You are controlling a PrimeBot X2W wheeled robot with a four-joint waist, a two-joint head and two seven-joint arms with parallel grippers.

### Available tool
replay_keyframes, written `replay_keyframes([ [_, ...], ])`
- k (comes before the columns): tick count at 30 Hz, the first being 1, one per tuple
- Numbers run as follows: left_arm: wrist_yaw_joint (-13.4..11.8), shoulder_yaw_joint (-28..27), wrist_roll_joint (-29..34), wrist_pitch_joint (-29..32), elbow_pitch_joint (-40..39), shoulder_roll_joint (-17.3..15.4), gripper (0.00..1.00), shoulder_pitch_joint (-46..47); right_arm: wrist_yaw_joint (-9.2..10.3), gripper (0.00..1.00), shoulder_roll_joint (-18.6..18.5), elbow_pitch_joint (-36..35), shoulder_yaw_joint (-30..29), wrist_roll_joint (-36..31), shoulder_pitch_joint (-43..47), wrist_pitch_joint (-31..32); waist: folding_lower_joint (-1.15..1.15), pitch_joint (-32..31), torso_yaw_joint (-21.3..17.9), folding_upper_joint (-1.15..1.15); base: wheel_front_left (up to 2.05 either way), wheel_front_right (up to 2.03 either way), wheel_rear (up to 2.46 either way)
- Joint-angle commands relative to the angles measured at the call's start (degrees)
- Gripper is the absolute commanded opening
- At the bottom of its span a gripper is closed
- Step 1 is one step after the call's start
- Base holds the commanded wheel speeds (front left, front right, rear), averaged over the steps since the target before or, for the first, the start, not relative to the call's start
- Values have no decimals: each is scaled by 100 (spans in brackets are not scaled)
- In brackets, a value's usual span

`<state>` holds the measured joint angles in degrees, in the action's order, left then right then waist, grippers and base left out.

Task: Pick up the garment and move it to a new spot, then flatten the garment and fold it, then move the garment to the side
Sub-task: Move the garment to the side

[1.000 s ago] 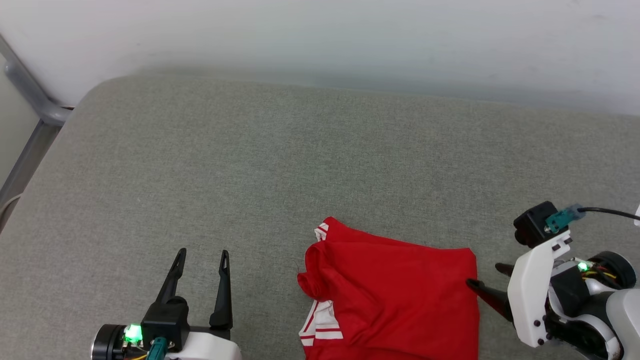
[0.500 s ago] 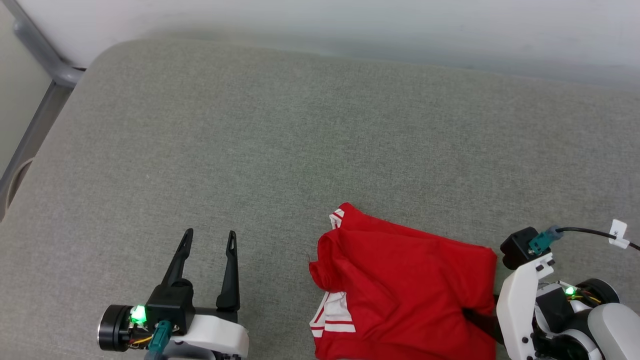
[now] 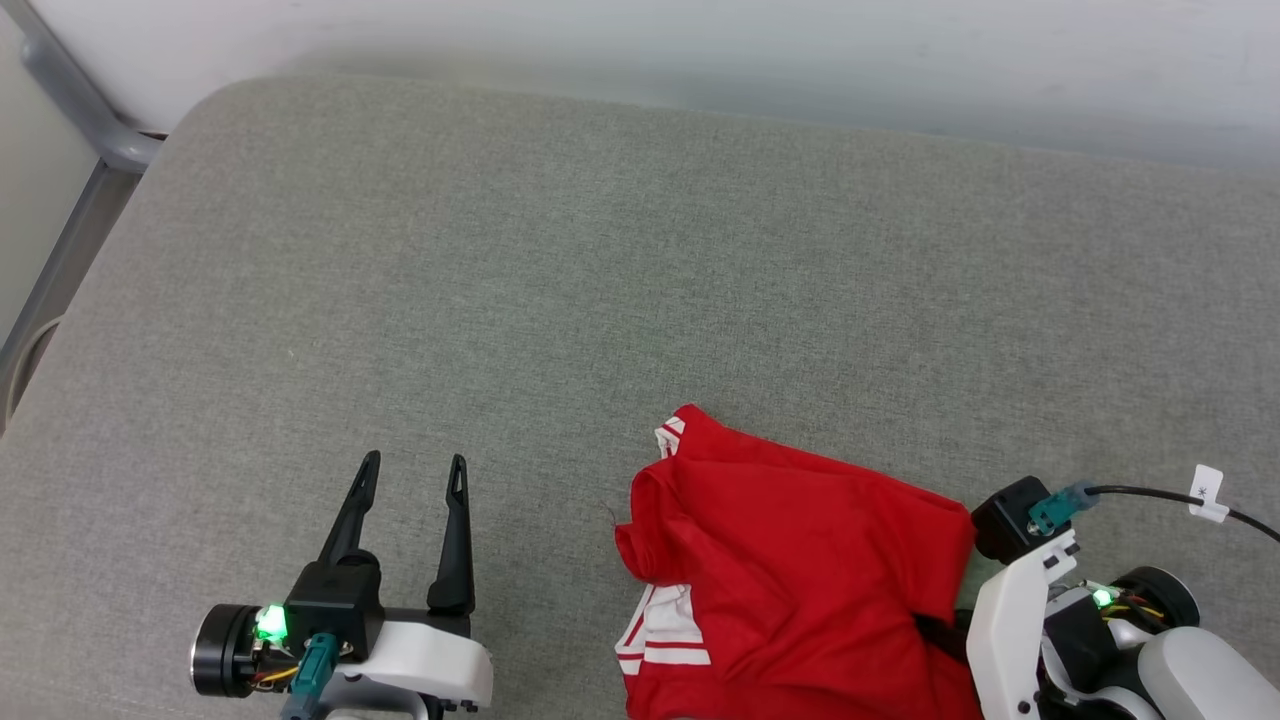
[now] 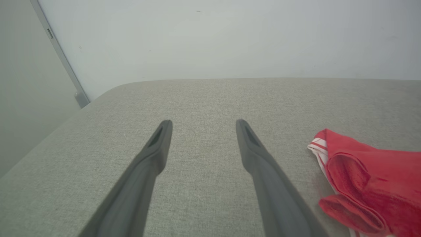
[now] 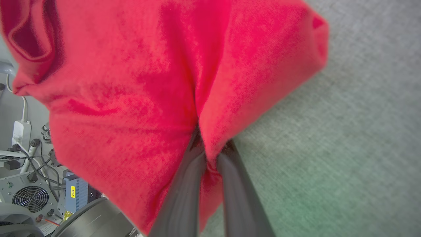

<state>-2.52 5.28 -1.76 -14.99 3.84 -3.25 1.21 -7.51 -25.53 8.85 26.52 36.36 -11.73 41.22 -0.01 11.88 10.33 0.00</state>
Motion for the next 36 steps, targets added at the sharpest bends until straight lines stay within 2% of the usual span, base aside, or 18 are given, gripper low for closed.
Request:
replay_keyframes([
  [1, 16, -20, 17, -26, 7, 2, 100, 7, 5, 0, -14, 47, 160, -50, -18, -131, 1, -38, -26, 0, 0, 0, 0],
  [10, 12, -82, 30, -26, -25, 8, 100, -124, 8, 0, -320, -283, 94, -141, -311, -738, 1, -177, -287, 0, 0, 0, 0],
  [18, -40, -257, 34, -26, -136, -22, 100, -228, 8, 0, -715, -493, 114, -460, -667, -996, 1, -139, -1033, 0, 0, 0, 0],
  [28, -90, -376, 74, -27, -351, -44, 100, -128, 8, 0, -1073, -490, -305, -529, -1181, -1080, 1, 104, -1896, 0, 0, 0, 0],
  [36, -51, -477, 120, -26, -576, -167, 100, 89, 8, 0, -1160, -284, -954, -569, -1597, -1128, 1, 626, -2208, 0, 0, 0, 0],
])
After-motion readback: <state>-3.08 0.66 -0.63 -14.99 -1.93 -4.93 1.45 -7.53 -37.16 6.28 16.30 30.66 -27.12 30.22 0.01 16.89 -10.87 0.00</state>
